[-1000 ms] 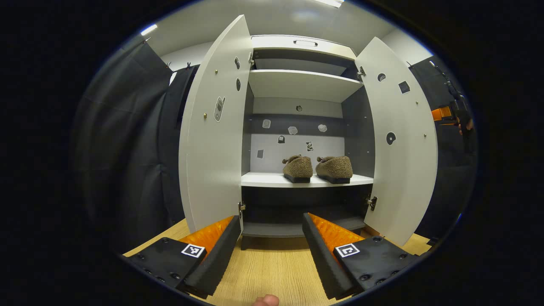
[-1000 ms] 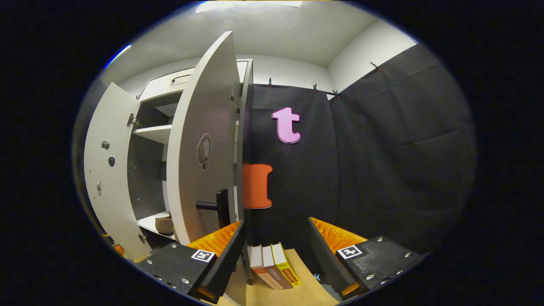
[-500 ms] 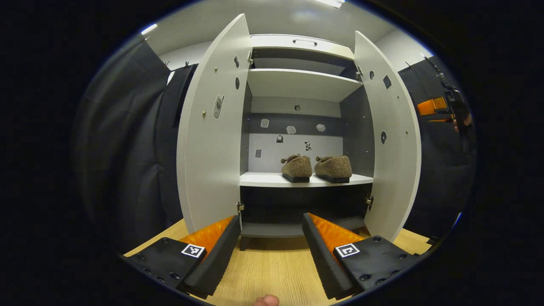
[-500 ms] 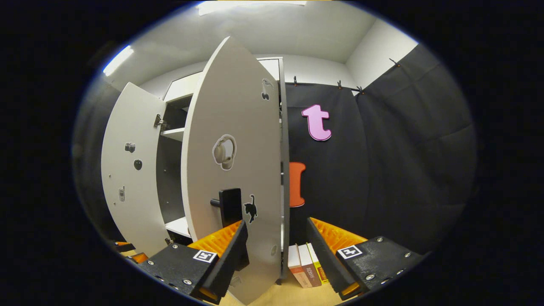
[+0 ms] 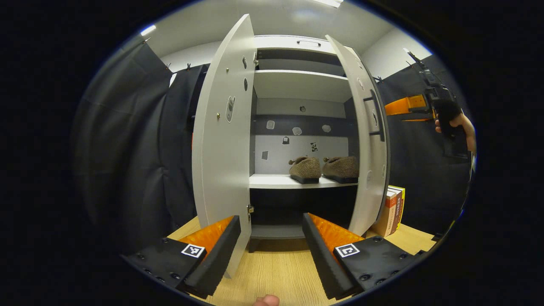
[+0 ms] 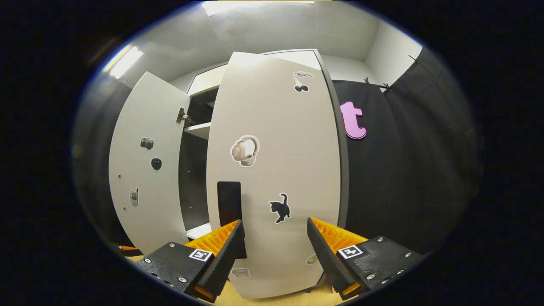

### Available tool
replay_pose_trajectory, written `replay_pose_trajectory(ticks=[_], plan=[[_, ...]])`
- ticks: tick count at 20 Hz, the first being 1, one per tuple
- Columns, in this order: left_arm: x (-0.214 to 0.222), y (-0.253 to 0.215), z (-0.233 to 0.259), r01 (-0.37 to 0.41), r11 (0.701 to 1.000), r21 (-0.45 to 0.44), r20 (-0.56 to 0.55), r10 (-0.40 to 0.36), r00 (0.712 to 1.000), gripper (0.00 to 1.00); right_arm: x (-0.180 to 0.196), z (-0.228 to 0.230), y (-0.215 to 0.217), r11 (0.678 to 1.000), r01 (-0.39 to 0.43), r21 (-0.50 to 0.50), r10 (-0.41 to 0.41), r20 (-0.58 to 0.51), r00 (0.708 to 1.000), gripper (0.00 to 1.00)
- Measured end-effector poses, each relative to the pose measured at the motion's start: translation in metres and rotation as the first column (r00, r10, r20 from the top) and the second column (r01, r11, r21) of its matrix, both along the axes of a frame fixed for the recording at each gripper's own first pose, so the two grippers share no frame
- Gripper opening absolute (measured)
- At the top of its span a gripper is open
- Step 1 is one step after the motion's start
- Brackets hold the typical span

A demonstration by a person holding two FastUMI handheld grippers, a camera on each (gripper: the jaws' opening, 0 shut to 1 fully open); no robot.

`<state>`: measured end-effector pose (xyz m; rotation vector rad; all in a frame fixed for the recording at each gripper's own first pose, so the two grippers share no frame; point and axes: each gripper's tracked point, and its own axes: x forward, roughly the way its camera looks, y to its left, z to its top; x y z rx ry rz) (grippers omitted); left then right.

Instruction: Grab one shoe with the right hand and put it into the shoe cabinet, grab the other shoe with the left hand and put it into the shoe cabinet; then close the right door with the right hand and the left door with the left hand.

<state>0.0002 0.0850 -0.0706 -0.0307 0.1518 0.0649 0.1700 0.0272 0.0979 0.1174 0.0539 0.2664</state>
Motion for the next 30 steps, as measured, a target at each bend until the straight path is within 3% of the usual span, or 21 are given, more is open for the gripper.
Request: replay_pose_trajectory(ticks=[1,3,4,5,6,7,8,9,13,15,16,20,23,24,26,30], plan=[[0.000,0.001,0.000,0.000,1.000,0.004,0.002,0.000,1.000,0.99,0.003,-0.004,0.009,1.000,-0.020,0.008,0.020,-0.012,1.000,0.92],[0.001,0.003,0.002,-0.001,1.000,0.012,0.008,0.001,1.000,0.99,0.011,0.002,0.009,1.000,0.000,0.016,0.000,0.012,1.000,0.89],[0.001,0.002,0.003,0.001,1.000,0.012,0.009,-0.001,1.000,0.99,0.014,0.003,0.007,1.000,0.002,0.020,-0.002,0.011,1.000,0.98],[0.001,0.001,0.004,0.005,1.000,0.010,0.011,-0.005,1.000,0.99,0.017,0.004,0.009,1.000,-0.003,0.026,0.002,0.006,1.000,0.92],[0.001,0.000,0.005,0.009,1.000,0.007,0.013,-0.009,1.000,0.99,0.020,0.001,0.013,0.999,-0.009,0.033,0.010,-0.007,1.000,0.98],[0.003,0.000,0.005,0.011,1.000,0.006,0.015,-0.011,1.000,0.99,0.024,-0.001,0.016,0.999,-0.014,0.044,0.015,-0.017,1.000,0.92],[0.003,-0.001,0.005,0.013,1.000,0.003,0.015,-0.014,1.000,0.95,0.029,-0.002,0.018,0.999,-0.018,0.049,0.020,-0.025,0.999,0.98],[0.004,-0.002,0.004,0.013,1.000,0.002,0.011,-0.013,1.000,0.95,0.034,-0.005,0.021,0.998,-0.019,0.053,0.020,-0.033,0.999,0.92],[0.002,0.004,0.002,-0.003,1.000,-0.009,0.008,0.003,1.000,0.99,0.057,-0.006,0.037,0.999,-0.013,0.038,0.015,-0.051,0.999,0.92],[0.001,0.009,0.001,-0.016,1.000,-0.013,0.004,0.016,1.000,0.95,0.068,-0.005,0.046,1.000,-0.007,0.016,0.007,-0.051,0.999,0.91],[0.001,0.011,0.001,-0.020,1.000,-0.015,0.004,0.020,1.000,0.99,0.071,-0.006,0.050,1.000,-0.004,0.007,0.005,-0.051,0.999,0.91],[-0.001,0.018,0.004,-0.033,0.999,-0.013,0.014,0.034,0.999,0.95,0.074,-0.007,0.058,1.000,0.015,-0.006,-0.015,-0.045,0.999,0.91],[-0.004,0.023,0.008,-0.046,0.999,-0.023,0.018,0.046,0.999,0.99,0.076,-0.009,0.063,0.999,0.030,-0.019,-0.031,-0.034,0.999,0.91],[-0.006,0.026,0.009,-0.054,0.998,-0.024,0.018,0.054,0.998,0.95,0.075,-0.011,0.068,1.000,0.018,-0.017,-0.018,-0.041,0.999,0.91],[-0.012,0.035,0.012,-0.080,0.996,-0.026,0.019,0.080,0.997,0.99,0.074,-0.015,0.071,1.000,0.014,-0.015,-0.014,-0.048,0.999,0.92],[-0.029,0.072,0.026,-0.174,0.984,-0.026,0.006,0.174,0.985,0.95,0.058,-0.017,0.057,0.998,0.056,-0.034,-0.057,-0.022,0.998,0.92]])
